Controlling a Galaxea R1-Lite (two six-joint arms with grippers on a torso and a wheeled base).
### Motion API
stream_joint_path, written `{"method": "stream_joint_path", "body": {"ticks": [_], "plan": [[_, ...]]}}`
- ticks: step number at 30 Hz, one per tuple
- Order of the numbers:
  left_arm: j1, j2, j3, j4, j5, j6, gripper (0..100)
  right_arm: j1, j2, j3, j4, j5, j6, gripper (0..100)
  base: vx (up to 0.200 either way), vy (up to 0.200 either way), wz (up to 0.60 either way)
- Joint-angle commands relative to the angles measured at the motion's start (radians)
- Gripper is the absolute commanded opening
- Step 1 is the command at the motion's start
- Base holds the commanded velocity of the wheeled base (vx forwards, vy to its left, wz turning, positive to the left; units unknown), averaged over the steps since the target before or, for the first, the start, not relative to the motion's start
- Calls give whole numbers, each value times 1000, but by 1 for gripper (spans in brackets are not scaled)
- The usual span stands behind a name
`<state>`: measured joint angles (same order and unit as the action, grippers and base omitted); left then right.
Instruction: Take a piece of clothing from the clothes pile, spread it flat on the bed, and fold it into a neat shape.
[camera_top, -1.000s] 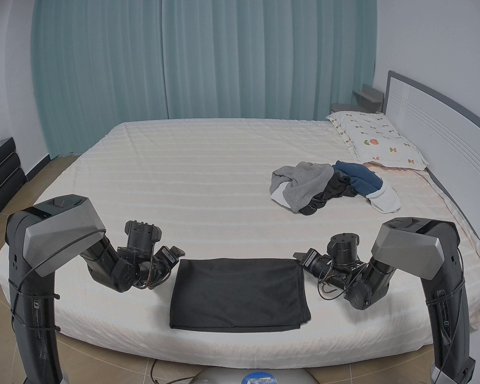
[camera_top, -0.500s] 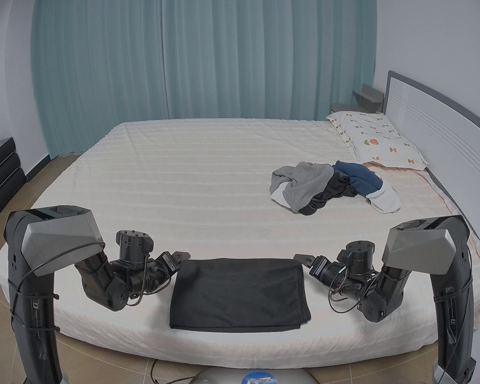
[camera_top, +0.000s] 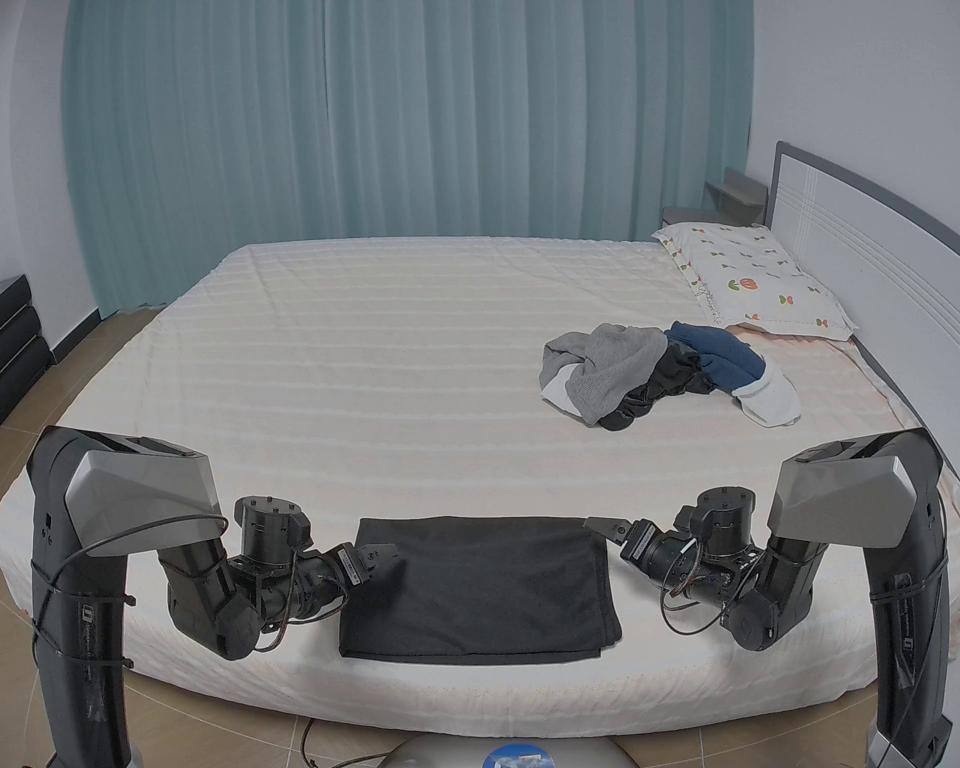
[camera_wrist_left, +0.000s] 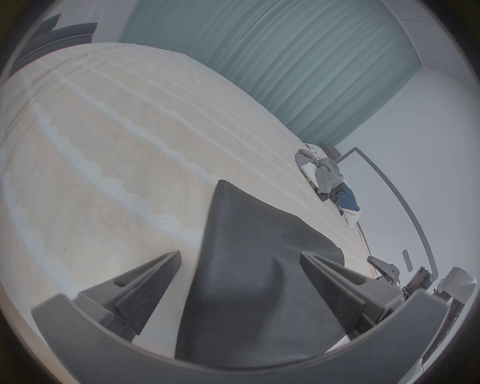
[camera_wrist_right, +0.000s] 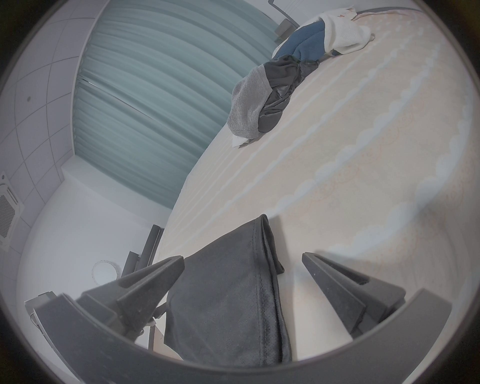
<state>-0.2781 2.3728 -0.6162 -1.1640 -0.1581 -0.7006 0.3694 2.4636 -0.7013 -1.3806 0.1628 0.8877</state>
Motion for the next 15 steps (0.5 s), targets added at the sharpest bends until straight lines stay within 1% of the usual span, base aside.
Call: {"method": "stream_joint_path", "body": {"ticks": [1,8,9,15], "plan": [[-1,14,-5,0,-1,0,100,0,0,3,-1,4,1,100,0,0,0],[-3,16,-20,4,3,-5,100,0,0,3,-1,6,1,100,0,0,0],[-3,17,-20,4,3,-5,0,0,0,3,-1,6,1,100,0,0,0],[-1,14,-19,4,8,-10,0,0,0,5,-1,6,1,100,0,0,0]]}}
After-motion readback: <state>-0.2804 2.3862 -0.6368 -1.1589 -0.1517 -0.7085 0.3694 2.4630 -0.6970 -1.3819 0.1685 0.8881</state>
